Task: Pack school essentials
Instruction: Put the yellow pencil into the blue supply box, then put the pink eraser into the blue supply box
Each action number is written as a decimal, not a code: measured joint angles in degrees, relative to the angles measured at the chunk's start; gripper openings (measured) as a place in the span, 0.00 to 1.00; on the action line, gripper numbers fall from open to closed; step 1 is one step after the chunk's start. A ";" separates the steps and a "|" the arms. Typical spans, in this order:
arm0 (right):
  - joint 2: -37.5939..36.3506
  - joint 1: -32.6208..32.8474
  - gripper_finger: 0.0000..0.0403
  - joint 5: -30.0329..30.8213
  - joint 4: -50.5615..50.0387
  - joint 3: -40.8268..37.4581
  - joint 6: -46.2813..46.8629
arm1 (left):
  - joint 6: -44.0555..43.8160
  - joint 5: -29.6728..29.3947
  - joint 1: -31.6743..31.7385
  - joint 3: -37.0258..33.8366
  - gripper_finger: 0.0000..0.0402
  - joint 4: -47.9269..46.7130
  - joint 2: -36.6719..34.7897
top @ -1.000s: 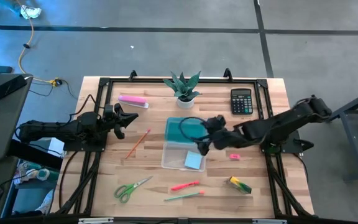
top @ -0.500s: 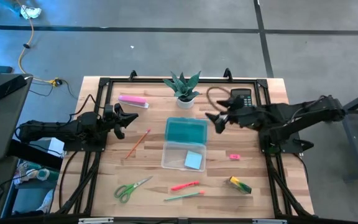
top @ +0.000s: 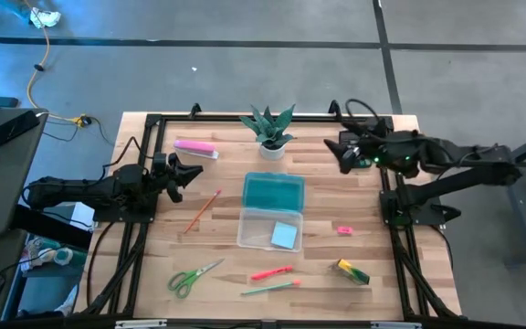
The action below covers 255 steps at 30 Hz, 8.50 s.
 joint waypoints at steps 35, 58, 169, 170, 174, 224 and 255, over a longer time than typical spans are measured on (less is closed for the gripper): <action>-5.75 -7.50 0.97 -6.14 -13.25 -0.02 1.79 | -1.76 -3.05 0.02 28.74 0.38 -31.30 22.61; -3.84 -7.50 0.97 -7.42 -16.44 -0.02 5.05 | -21.42 7.17 1.98 43.50 0.38 -53.58 55.85; -0.09 -9.12 0.97 -4.12 -16.20 -0.02 8.83 | 3.69 12.70 -5.59 74.90 0.04 -28.28 88.12; -0.09 -9.36 0.97 -4.59 -16.20 -0.02 8.81 | 3.65 12.93 -5.85 75.16 0.04 -28.28 89.06; -0.08 -10.03 0.97 -4.89 -16.20 -0.02 8.77 | 2.64 13.32 -6.57 76.19 0.04 -28.32 92.63; 0.94 -10.32 0.97 -19.93 -14.54 -0.04 3.26 | 9.09 20.67 -0.92 76.35 0.29 -39.50 81.46; 9.99 16.39 0.97 -31.82 -28.92 -16.83 14.98 | -6.83 5.73 -2.33 52.57 0.28 -34.97 65.63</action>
